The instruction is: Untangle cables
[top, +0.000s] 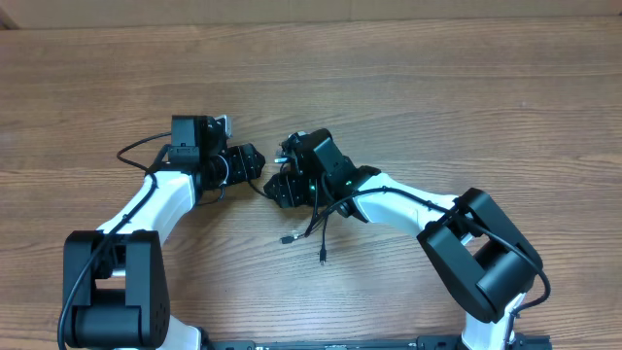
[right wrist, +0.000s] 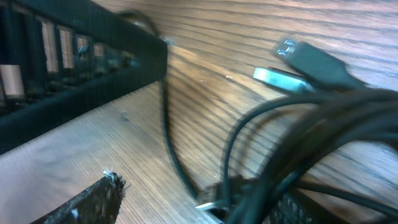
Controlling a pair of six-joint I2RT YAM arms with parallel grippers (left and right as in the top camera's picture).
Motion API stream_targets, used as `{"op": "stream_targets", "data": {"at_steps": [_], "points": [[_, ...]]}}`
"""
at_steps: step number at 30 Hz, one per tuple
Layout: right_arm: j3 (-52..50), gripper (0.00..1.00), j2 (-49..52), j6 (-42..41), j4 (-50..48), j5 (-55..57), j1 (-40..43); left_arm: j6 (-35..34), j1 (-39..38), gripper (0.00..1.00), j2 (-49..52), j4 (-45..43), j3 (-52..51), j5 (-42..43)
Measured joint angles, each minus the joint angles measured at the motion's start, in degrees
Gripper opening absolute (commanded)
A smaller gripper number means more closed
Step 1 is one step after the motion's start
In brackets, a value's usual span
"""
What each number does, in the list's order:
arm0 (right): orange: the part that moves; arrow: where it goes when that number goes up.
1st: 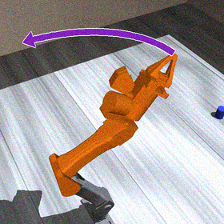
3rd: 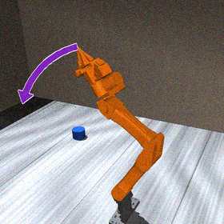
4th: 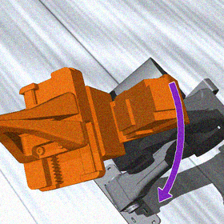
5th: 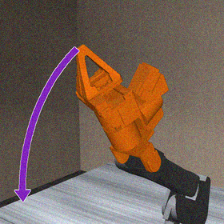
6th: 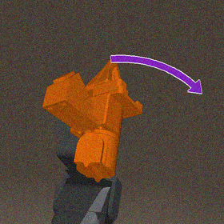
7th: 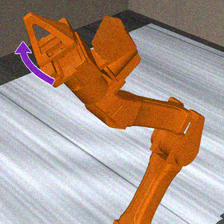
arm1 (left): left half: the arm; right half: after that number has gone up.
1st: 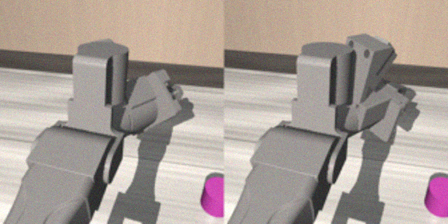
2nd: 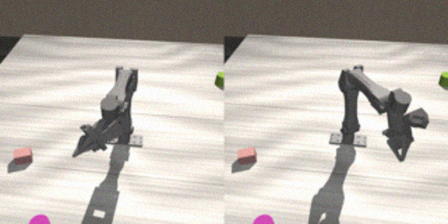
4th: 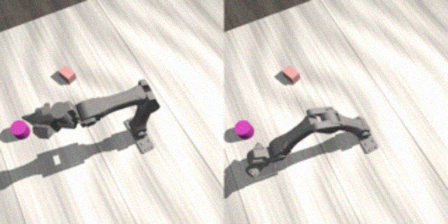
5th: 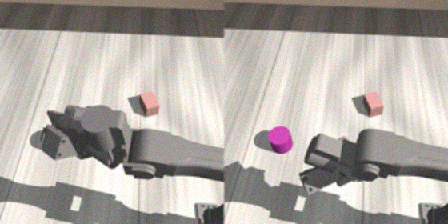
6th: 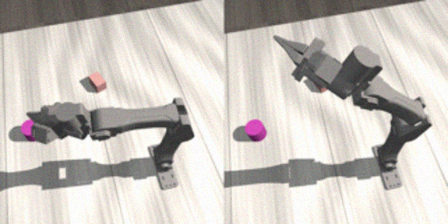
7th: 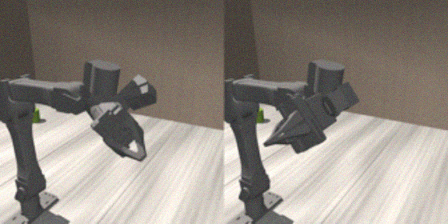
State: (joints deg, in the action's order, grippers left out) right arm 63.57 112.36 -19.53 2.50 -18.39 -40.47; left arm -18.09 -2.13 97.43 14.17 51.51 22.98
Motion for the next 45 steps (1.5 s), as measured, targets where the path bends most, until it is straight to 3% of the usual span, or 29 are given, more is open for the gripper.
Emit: {"op": "stream_targets", "data": {"at_steps": [5, 14, 25, 33, 38, 45], "points": [[0.4, 0.88, -0.2, 0.0, 0.8, -8.7, 0.6, 0.0, 0.0, 0.79, 0.0, 0.0, 0.0, 0.0], [3.3, 0.94, -6.7, 0.8, 19.9, -5.2, 1.8, 0.0, 0.0, 0.81, 0.0, 0.0, 0.0, 0.7], [4.0, 0.99, -9.0, -2.0, 30.5, 3.2, 6.5, 0.2, -2.1, 0.83, 0.0, -0.5, 0.0, 3.7], [4.0, 1.0, -9.0, -7.5, 38.7, 12.4, 14.5, 2.0, -8.8, 1.0, 0.0, -2.9, 0.0, 4.3], [4.0, 1.0, -9.0, -8.3, 41.4, 14.6, 19.0, 4.0, -13.2, 1.0, 0.0, -5.3, 0.3, 4.7], [4.0, 1.0, -9.0, -7.5, 44.8, 17.4, 20.7, 7.3, -13.6, 1.0, 0.0, -4.8, 0.3, 7.5]]}}
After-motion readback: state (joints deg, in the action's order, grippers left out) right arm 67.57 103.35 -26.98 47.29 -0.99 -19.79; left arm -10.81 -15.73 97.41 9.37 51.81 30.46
